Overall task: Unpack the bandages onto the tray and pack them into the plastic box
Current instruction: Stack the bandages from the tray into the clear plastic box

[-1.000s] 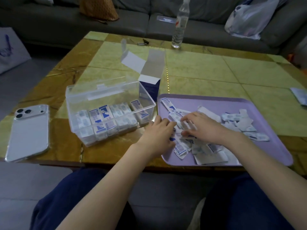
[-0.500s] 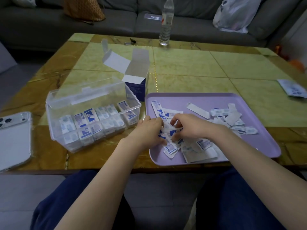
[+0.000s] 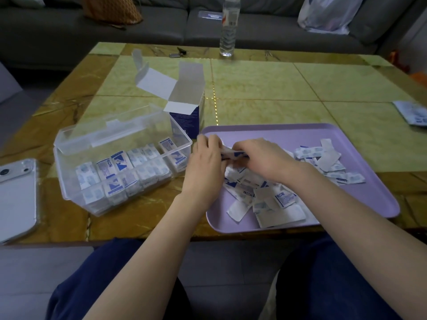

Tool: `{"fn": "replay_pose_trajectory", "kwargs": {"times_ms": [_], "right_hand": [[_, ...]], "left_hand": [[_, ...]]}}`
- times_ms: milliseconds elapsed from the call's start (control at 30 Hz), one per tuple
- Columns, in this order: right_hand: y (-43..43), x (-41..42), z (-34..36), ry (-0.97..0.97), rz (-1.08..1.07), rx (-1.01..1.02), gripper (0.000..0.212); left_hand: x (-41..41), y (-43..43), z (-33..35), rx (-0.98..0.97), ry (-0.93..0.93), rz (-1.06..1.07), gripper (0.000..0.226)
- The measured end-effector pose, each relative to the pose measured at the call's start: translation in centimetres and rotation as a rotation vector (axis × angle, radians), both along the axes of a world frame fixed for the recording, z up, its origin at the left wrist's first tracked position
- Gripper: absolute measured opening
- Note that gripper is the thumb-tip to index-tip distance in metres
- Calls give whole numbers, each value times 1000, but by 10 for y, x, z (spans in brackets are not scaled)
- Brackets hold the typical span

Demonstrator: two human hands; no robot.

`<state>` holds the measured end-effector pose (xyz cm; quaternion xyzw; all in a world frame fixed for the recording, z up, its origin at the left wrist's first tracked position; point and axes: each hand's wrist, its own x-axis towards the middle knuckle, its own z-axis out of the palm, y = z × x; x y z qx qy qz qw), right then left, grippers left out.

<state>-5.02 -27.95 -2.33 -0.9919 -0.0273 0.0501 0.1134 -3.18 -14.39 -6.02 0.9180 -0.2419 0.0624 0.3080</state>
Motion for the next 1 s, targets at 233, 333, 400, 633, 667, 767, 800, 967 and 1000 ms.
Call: {"fn": "replay_pose_trajectory", "kwargs": {"times_ms": [233,333,400,633,667,767,800,967,1000], "right_hand": [[-12,3,-16,-143,56,-65,20],[-15,0,-31,-250,40,43,34],[-15,-3,-38,-249,31,23,46],[-7,-4,-41,-91,-6,-201,56],[-9,-3,-42,-111,-51,-185,58],[-14,-4,-45,-172,-238,-8,63],[-14,-5,-46,-160,-282,86,66],[-6,-10,-43,-91,-184,454,69],[-5,-11,-42,-110,-168,460,69]], "left_hand": [[3,-2,-10,369,-166,-44,16],[3,-2,-12,443,-156,-26,18],[3,-4,-13,494,-152,-18,20],[2,-8,-20,551,-140,-5,18],[2,-9,-20,542,-137,-2,17],[3,-9,-20,508,-130,21,13],[3,-9,-20,505,-126,25,13],[1,-8,-21,522,-136,1,16],[1,-7,-21,522,-137,0,16]]}}
